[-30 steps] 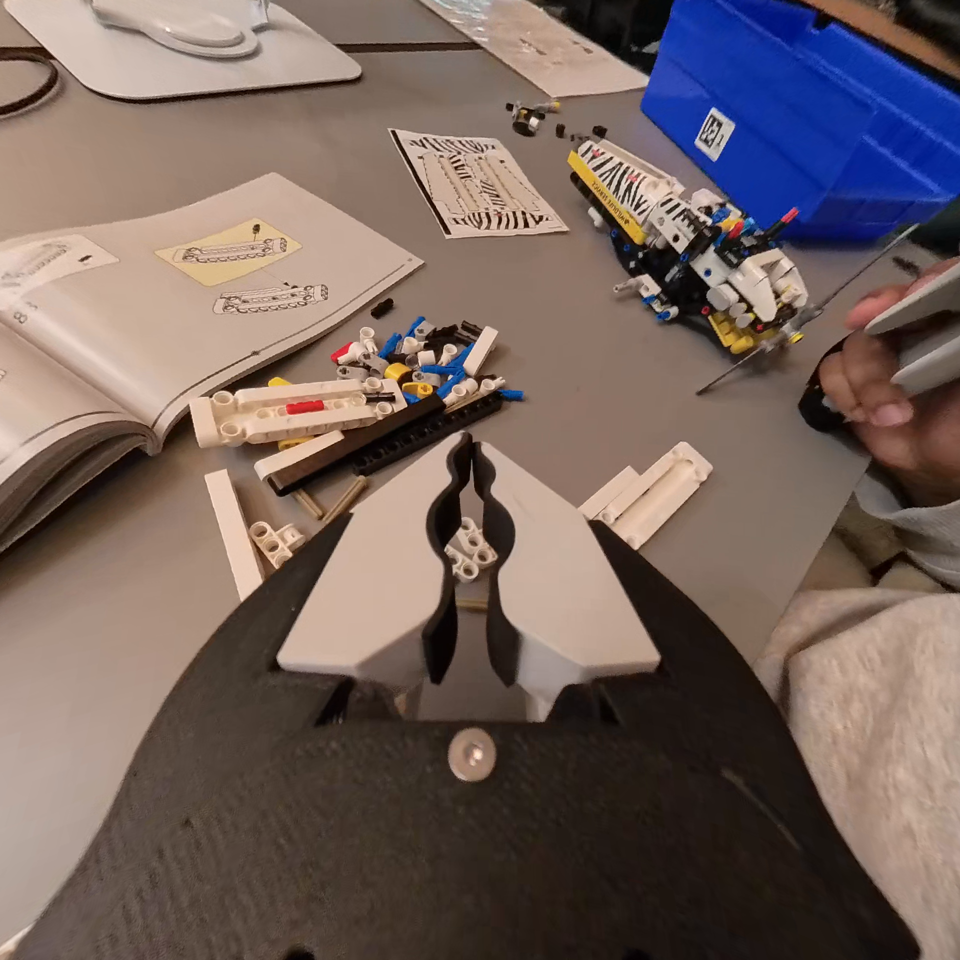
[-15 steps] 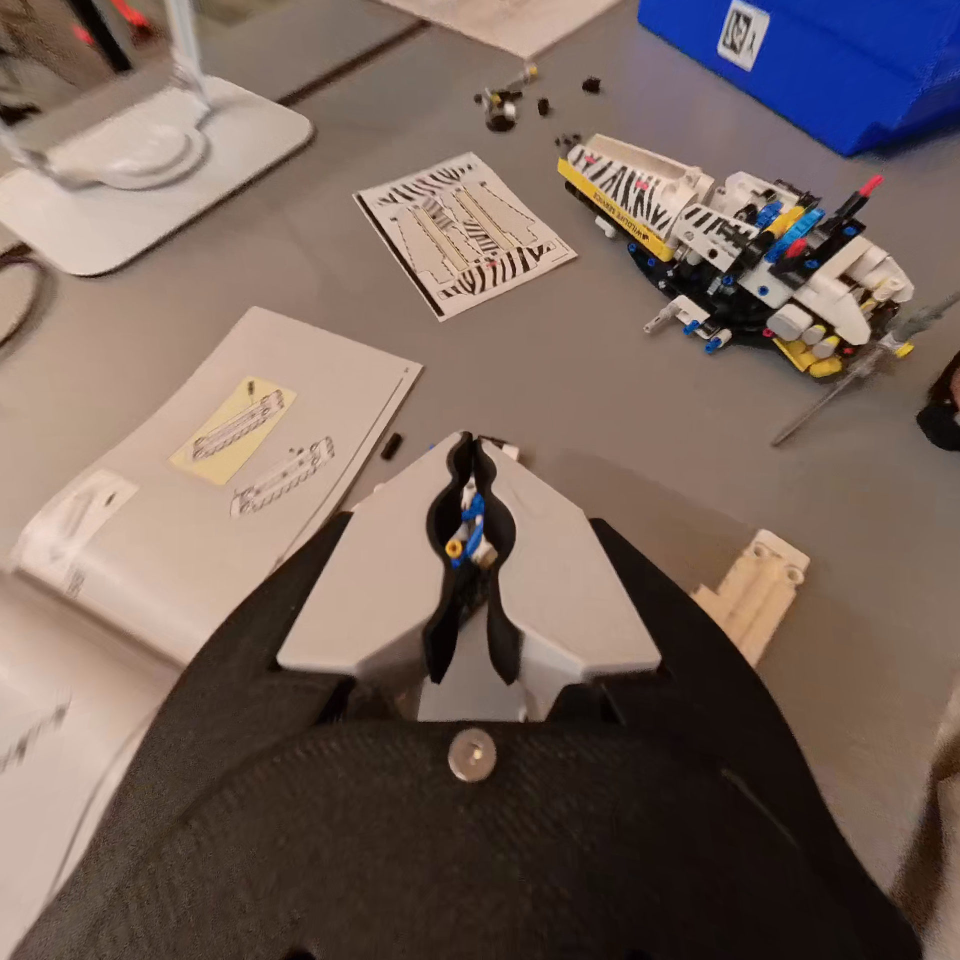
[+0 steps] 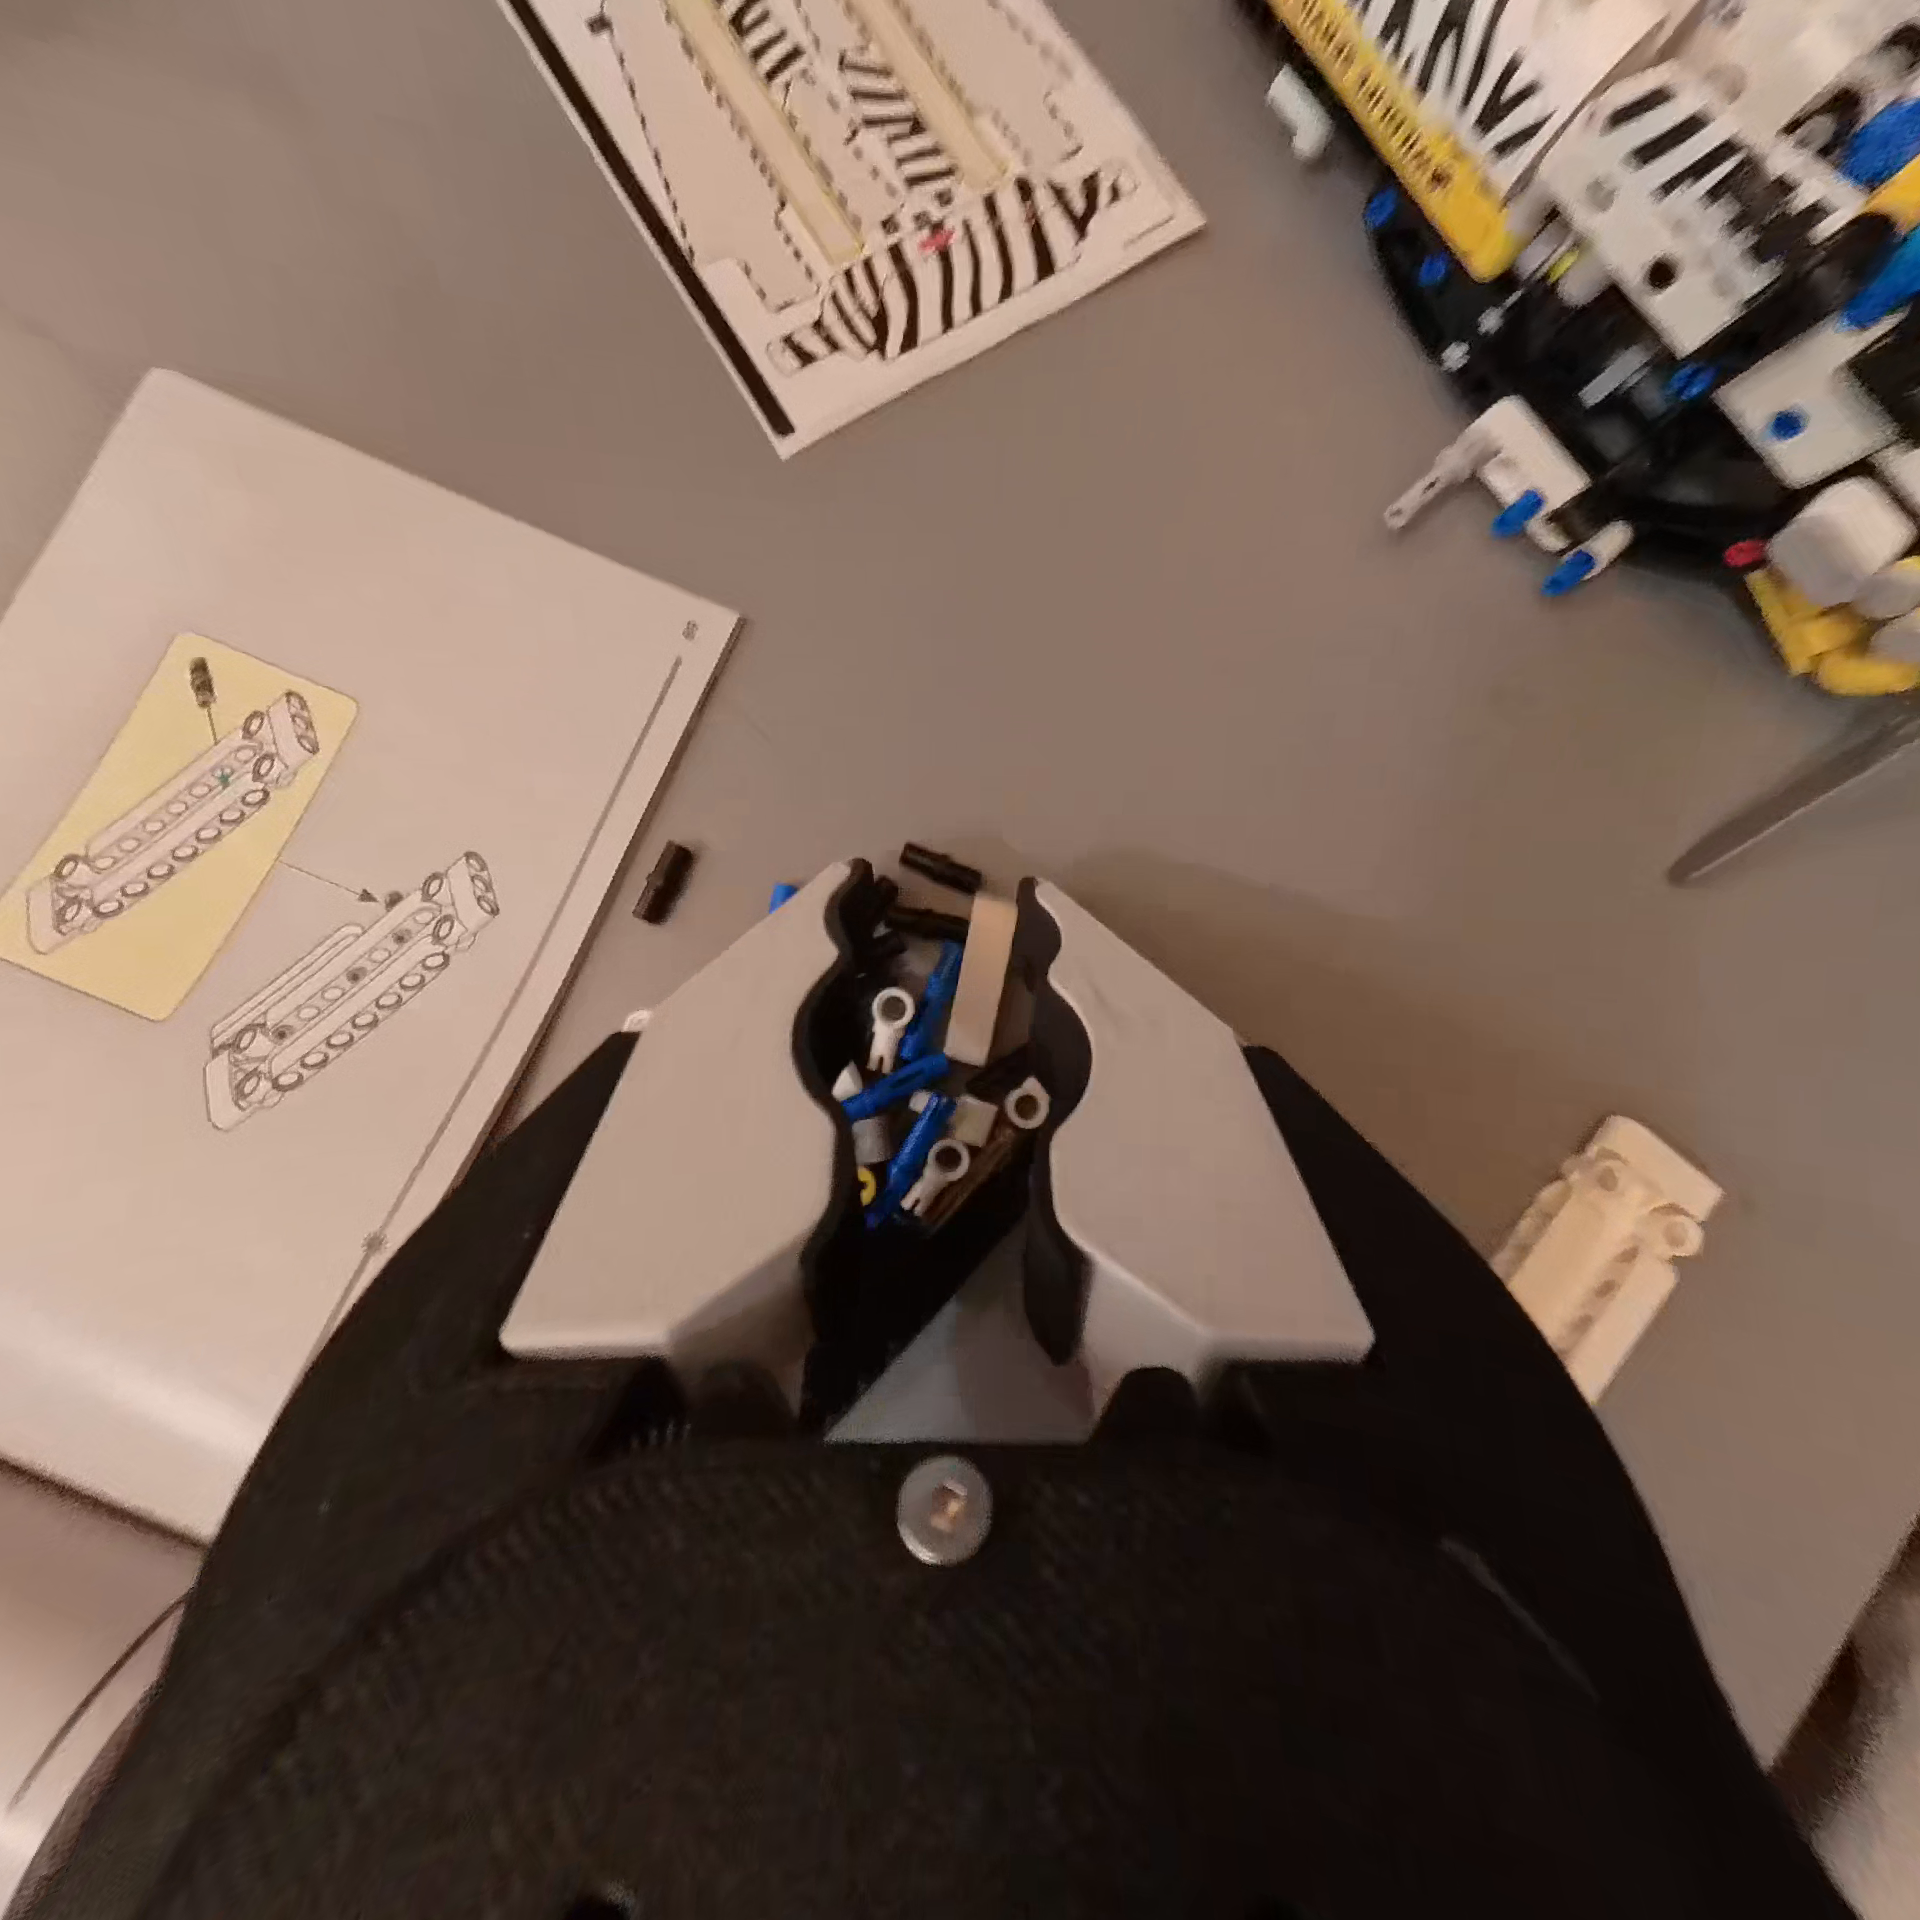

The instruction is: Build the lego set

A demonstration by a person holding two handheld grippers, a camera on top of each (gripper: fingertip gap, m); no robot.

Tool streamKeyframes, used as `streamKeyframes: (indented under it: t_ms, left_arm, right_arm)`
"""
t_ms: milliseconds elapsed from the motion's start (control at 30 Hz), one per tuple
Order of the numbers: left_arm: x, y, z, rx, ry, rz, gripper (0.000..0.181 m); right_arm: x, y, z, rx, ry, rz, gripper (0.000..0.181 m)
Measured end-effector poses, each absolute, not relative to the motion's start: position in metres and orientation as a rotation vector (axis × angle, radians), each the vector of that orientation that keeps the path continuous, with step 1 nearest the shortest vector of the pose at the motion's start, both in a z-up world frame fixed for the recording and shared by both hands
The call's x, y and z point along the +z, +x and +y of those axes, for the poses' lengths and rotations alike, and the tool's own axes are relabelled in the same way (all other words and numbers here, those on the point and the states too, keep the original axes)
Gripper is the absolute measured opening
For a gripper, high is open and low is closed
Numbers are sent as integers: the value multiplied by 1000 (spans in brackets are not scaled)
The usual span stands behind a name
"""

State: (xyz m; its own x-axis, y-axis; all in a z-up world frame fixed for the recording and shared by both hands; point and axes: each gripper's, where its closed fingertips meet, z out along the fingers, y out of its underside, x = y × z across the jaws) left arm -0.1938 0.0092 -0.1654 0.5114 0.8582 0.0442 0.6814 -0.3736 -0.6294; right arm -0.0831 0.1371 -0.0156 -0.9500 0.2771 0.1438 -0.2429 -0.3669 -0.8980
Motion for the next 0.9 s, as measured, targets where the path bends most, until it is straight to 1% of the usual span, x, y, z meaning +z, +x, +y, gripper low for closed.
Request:
streamKeyframes:
  t_ms: [233, 267, 300, 400, 467, 600, 667, 767, 900]
  left_arm:
    - [-169, -196, 11, 346, -2144, -1251, 23]
    - [-169, -196, 11, 344, -2150, -1243, 12]
    - [-168, -195, 13, 340, -2152, -1230, 6]
    - [-163, -197, 10, 395, -2152, -1210, 7]
    - [-149, -202, 7, 459, -2083, -1196, 6]
    - [-120, -210, -1, 466, -1909, -1186, 6]
    - [-121, -213, -5, 396, -1905, -1217, 7]
    - [-127, -217, -4, 309, -1922, -1223, 18]
    - [-135, -223, 11, 222, -1949, -1209, 24]
  right_arm:
    - [-14, -85, 140, 2385, -72, -1528, 4]
    - [-13, -85, 140, 2388, -75, -1528, 4]
    - [-13, -86, 141, 2389, -77, -1527, 4]
    - [-13, -85, 141, 2391, -79, -1527, 5]
    - [-12, -85, 141, 2392, -80, -1526, 5]
    - [-12, -84, 142, 2394, -82, -1525, 6]
    - [-12, -84, 142, 2394, -83, -1525, 6]
    - [-11, -83, 142, 2395, -84, -1526, 6]
    - [-11, -82, 142, 2395, -86, -1526, 6]
